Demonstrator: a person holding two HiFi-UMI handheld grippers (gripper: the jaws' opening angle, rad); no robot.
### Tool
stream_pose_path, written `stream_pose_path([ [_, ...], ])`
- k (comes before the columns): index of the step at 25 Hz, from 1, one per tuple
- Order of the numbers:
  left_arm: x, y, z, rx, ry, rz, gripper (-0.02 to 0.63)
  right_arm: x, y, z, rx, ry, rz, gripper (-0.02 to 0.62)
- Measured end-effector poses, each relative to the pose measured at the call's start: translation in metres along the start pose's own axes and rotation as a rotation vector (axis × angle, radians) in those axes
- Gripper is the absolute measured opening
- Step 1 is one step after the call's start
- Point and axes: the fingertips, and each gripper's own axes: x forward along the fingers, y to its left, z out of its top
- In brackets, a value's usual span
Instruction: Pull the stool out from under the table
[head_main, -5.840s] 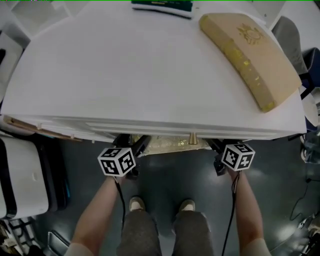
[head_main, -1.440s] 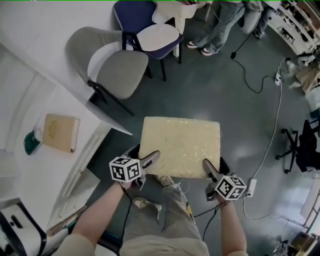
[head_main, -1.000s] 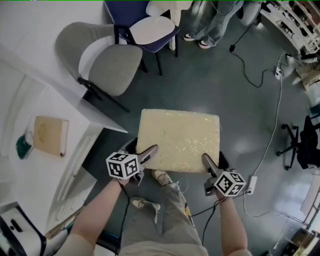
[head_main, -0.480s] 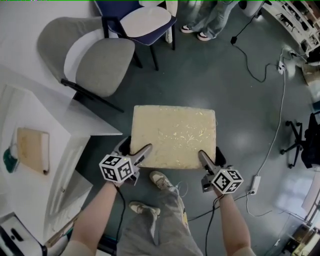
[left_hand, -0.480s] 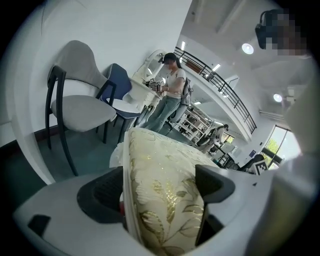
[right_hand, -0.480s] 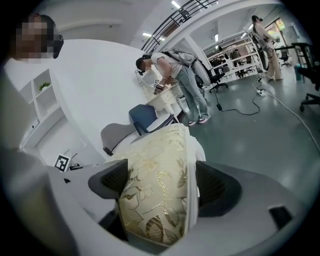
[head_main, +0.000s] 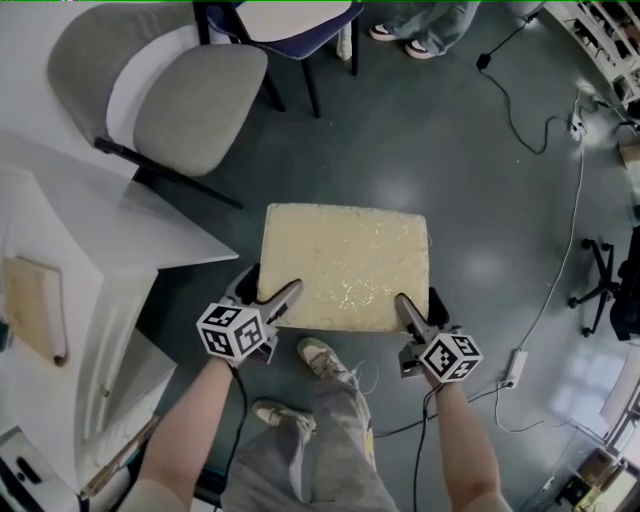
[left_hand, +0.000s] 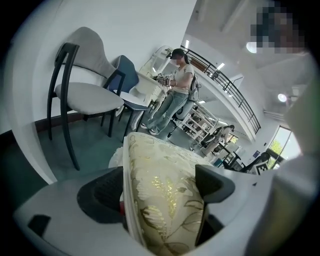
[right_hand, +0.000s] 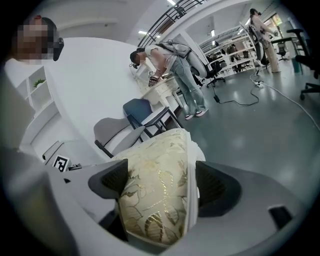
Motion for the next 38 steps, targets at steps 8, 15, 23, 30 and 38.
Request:
stream_pose_path([
  [8,0.029,0.034,-0.039,-0.021,0.001,0.005,0.459,0.029,-0.028,-0.035,-0.017,0.008,-0.012,0.437],
  [15,0.041,0.04,-0.051,-0.01,0.007,-0.032,0.459,0.031,-0.045,-0.059,0.029,0.007,-0.032,0.437],
  [23,0.024,0.035,-0.08,0.036,0.076,-0.024,0.459,0.009,-0.044,-0.094,0.059,0.077,-0.039,0.437],
  [30,0.006,0.035,-0.112,0.049,0.126,-0.003,0.459,-0.009,-0.043,-0.128,0.077,0.149,-0.01,0.439],
  [38,-0.008,0.037,-0.136,0.057,0.177,0.022,0.459,-0.018,-0.039,-0.155,0.093,0.225,0.008,0.439],
])
